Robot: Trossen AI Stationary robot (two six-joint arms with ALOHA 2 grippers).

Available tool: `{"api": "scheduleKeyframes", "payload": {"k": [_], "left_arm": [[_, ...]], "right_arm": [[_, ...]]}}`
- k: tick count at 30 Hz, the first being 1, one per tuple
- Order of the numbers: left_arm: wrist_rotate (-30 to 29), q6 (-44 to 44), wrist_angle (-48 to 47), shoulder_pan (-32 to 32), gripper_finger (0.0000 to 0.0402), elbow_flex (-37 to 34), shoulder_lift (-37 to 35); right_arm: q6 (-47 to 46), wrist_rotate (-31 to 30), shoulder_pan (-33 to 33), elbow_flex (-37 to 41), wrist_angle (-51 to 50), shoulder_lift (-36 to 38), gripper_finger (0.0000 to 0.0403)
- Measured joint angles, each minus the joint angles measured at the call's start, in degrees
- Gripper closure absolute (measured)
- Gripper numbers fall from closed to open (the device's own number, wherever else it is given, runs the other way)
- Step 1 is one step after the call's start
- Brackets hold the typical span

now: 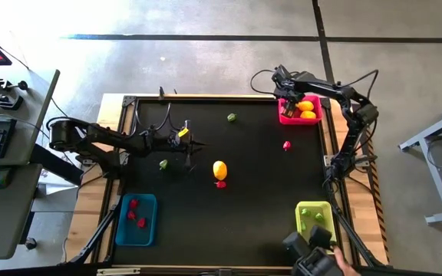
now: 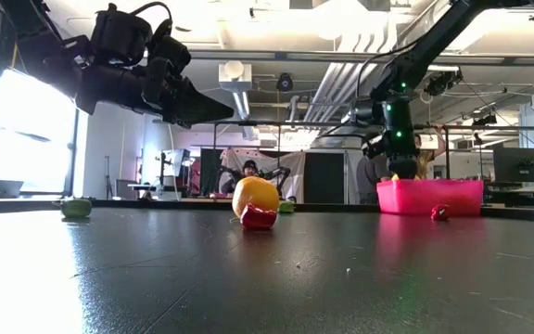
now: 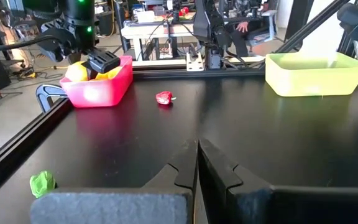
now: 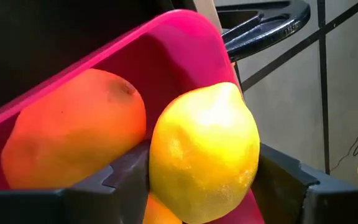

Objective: Sort produce into baskets
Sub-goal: Put the lemon into the pink bin

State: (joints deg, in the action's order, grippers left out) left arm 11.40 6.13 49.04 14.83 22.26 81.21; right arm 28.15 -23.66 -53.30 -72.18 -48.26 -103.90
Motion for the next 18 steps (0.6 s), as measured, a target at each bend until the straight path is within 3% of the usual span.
{"api": "scheduleKeyframes", "payload": {"k": [7, 18], "left_arm": [[0.0, 0.0, 0.0, 0.0, 0.0401, 0.0, 0.0], [0.0, 0.0, -0.4, 0.0, 0.0401, 0.0, 0.0]], "right_arm": [[-2.8, -2.2, 1.9, 0.0, 0.4, 0.0, 0.0134], [-5.2, -2.2, 3.2, -0.6, -0.3, 1.6, 0.0130]]}}
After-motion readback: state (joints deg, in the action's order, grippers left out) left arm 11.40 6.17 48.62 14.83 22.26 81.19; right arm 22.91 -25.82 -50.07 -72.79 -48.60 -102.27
